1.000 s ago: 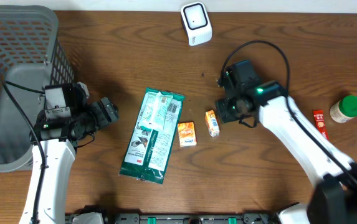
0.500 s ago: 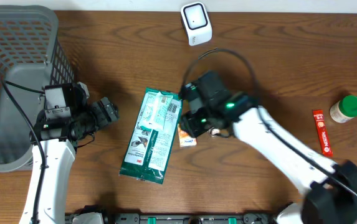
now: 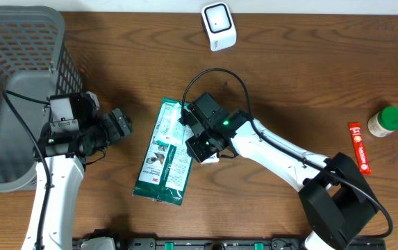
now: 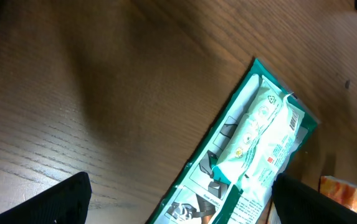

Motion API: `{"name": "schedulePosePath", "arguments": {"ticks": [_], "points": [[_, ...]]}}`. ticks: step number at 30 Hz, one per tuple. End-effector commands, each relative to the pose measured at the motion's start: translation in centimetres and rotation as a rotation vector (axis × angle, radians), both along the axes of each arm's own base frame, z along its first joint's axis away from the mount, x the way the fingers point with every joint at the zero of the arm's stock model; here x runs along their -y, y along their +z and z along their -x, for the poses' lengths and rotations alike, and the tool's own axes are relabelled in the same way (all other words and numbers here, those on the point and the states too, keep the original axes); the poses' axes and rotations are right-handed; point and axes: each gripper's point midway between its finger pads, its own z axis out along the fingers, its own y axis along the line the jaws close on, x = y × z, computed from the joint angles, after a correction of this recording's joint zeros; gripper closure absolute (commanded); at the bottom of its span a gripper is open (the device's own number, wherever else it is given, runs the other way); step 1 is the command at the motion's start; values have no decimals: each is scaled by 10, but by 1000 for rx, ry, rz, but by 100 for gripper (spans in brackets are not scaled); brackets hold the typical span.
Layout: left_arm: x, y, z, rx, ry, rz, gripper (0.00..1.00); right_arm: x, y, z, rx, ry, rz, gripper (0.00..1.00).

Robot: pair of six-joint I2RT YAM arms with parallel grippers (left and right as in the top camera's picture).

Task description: Scan the item barcode

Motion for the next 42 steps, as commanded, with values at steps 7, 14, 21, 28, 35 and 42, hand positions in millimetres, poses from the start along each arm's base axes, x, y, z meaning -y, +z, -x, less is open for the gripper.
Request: {"name": "schedulePosePath", "arguments": {"ticks": [7, 14, 21, 28, 35, 42], "points": [[-5, 0, -1, -5, 26, -5, 7, -8, 13, -10, 49, -21, -40, 61], [-5, 0, -1, -5, 26, -6, 7, -5, 11, -12, 40, -84, -19, 62], [-5, 0, -1, -5, 26, -5, 7, 4, 5, -9, 59, -131, 58, 64], [-5, 0, -1, -5, 26, -6, 7, 40, -1, -24, 170, -250, 249, 63], [-5, 0, -1, -5, 26, -5, 7, 44, -11, -16, 140, -255, 257, 63], [-5, 0, -1, -5, 26, -5, 7, 44, -23, -11, 125, -251, 240, 63]]}}
